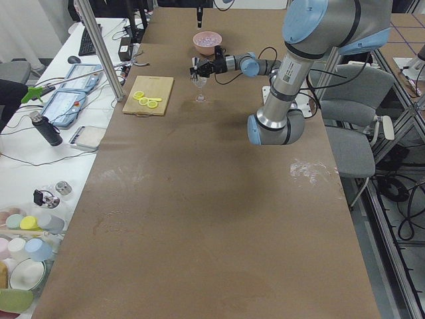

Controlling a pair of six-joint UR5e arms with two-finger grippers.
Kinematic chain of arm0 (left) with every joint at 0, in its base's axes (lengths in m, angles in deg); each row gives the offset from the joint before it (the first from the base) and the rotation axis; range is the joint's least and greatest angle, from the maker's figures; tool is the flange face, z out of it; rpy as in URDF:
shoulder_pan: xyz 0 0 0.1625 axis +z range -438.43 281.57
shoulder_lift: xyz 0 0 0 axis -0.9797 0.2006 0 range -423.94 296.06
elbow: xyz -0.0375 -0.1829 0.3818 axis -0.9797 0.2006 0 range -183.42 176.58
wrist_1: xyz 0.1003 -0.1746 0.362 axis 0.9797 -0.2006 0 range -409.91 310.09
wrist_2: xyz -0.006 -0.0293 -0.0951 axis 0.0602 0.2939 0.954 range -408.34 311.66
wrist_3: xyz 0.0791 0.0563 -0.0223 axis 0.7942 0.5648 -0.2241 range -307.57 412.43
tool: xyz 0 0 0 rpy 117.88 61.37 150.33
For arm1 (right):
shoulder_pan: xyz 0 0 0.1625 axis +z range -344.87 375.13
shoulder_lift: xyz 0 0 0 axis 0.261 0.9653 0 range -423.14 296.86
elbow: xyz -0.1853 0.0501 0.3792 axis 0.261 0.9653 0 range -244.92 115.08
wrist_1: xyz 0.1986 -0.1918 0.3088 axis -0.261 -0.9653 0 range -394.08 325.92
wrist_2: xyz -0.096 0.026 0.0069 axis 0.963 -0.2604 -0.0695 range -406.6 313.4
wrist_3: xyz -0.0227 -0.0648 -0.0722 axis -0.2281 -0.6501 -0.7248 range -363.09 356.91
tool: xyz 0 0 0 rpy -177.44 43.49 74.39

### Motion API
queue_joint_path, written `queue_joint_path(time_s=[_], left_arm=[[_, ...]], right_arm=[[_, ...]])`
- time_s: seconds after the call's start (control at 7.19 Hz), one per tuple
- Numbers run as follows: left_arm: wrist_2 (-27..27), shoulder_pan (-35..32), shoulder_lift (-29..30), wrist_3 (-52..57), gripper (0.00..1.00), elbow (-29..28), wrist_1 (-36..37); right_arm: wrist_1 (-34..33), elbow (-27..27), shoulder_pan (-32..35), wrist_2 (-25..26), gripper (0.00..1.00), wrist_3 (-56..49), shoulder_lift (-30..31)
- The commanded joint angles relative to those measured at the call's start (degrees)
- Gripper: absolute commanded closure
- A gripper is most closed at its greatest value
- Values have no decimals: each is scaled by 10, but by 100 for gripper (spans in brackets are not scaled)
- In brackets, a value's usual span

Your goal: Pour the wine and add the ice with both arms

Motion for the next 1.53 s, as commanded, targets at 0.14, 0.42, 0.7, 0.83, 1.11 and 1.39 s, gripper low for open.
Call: queue_joint_path(time_s=[0.14,0.42,0.7,0.83,1.11,1.39], left_arm=[[89,0,-102,-34,100,152,-32],[170,-30,-144,-53,100,177,-82],[290,-114,-201,-50,100,174,-198],[357,-155,-227,-49,100,170,-249],[449,-209,-289,-49,100,153,-343],[543,-257,-366,-50,100,93,-504]], right_arm=[[0,9,-18,5,80,43,-32],[-1,39,-45,28,80,104,-90],[0,78,-78,51,80,171,-157],[1,92,-92,64,80,191,-180],[5,110,-127,83,80,242,-214],[19,121,-168,119,80,271,-229]])
